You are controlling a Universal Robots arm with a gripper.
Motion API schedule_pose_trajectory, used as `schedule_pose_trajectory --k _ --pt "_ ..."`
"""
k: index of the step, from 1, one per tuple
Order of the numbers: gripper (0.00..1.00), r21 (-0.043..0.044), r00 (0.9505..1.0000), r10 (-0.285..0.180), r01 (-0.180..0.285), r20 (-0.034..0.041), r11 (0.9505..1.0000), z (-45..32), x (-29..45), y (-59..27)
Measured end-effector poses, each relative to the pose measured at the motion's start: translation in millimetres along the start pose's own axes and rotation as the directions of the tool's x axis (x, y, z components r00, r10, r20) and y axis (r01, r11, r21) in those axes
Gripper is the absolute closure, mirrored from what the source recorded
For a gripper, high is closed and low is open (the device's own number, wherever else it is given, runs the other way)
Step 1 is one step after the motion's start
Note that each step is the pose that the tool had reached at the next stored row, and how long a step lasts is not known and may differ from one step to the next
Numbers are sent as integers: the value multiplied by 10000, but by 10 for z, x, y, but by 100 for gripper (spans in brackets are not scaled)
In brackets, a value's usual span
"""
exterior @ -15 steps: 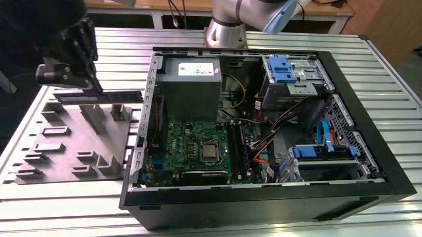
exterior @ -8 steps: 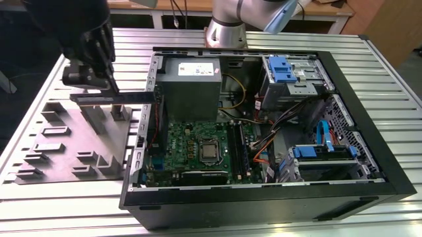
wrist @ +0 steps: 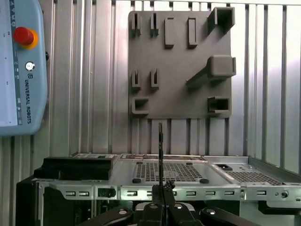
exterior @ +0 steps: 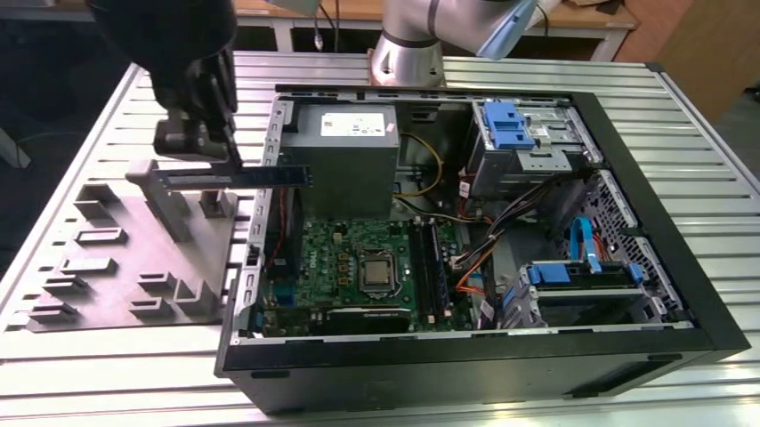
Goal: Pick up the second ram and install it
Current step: 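Pick up the second ram and move it above second insertion slot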
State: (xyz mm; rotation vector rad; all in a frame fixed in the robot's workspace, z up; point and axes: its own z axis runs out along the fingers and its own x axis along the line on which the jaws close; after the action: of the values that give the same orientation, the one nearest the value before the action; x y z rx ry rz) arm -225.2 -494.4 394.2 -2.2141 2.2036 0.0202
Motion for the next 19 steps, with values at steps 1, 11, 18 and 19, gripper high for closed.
schedule_pose_trajectory --k 1,11,18,19 --pt "89 0 10000 1 -1 0 10000 2 0 -33" --pt "89 0 10000 13 -13 -1 10000 26 2 -379" --pt "89 1 10000 18 -18 0 10000 44 4 -635" --pt "89 0 10000 19 -19 0 10000 47 4 -671"
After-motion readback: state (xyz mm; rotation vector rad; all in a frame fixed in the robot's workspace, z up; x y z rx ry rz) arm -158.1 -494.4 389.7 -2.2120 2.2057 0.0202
